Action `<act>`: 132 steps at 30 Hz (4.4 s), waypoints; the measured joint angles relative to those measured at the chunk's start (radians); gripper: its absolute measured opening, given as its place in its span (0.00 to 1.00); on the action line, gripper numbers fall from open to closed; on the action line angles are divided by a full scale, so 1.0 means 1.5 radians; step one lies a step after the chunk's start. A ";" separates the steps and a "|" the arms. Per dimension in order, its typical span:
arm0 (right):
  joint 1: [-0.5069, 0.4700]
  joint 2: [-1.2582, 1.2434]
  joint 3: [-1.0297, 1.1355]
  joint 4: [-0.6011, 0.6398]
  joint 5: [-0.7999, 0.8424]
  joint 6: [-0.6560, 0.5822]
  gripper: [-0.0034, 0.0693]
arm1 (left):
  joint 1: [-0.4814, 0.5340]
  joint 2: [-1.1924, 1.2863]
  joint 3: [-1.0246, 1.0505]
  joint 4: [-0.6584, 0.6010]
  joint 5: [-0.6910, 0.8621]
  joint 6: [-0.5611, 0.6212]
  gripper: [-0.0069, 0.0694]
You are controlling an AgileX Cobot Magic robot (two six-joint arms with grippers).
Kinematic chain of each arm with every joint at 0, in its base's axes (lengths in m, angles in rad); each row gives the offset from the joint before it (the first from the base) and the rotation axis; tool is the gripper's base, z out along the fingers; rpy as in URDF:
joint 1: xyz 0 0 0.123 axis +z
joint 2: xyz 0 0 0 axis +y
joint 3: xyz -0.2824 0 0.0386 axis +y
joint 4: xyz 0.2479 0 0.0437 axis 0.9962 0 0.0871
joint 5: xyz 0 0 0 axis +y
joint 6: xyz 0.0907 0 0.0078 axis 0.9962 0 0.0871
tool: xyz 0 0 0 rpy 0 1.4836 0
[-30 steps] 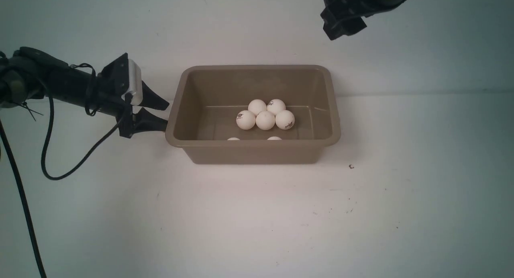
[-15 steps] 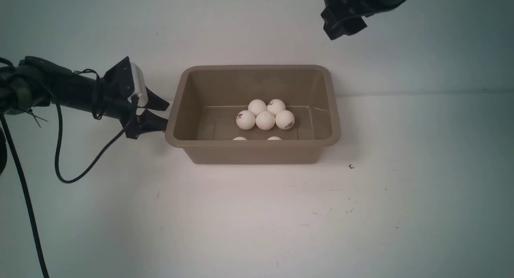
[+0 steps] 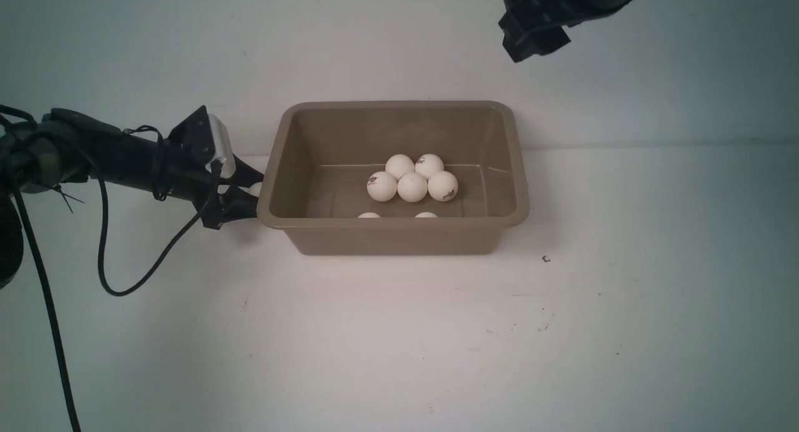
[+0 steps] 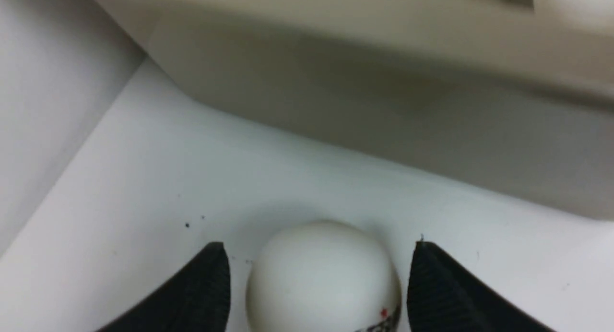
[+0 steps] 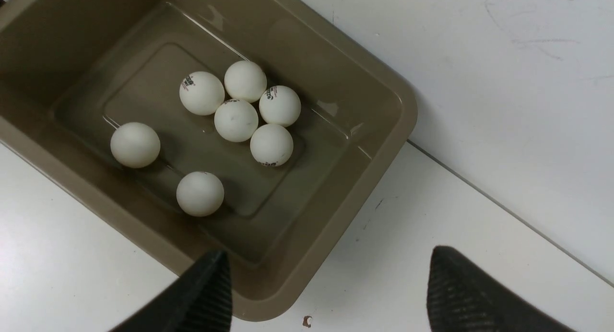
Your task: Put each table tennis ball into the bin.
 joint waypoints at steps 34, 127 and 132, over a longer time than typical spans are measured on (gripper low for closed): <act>0.000 0.000 0.000 0.000 0.000 0.000 0.73 | -0.023 -0.249 -0.001 0.099 0.010 -0.252 0.55; -0.081 -0.968 1.141 -0.202 -0.482 0.175 0.03 | -0.184 -1.303 1.079 0.226 -0.515 -0.617 0.09; -0.081 -0.971 1.141 -0.205 -0.473 0.175 0.03 | -0.184 -1.303 1.082 0.209 -0.516 -0.617 0.09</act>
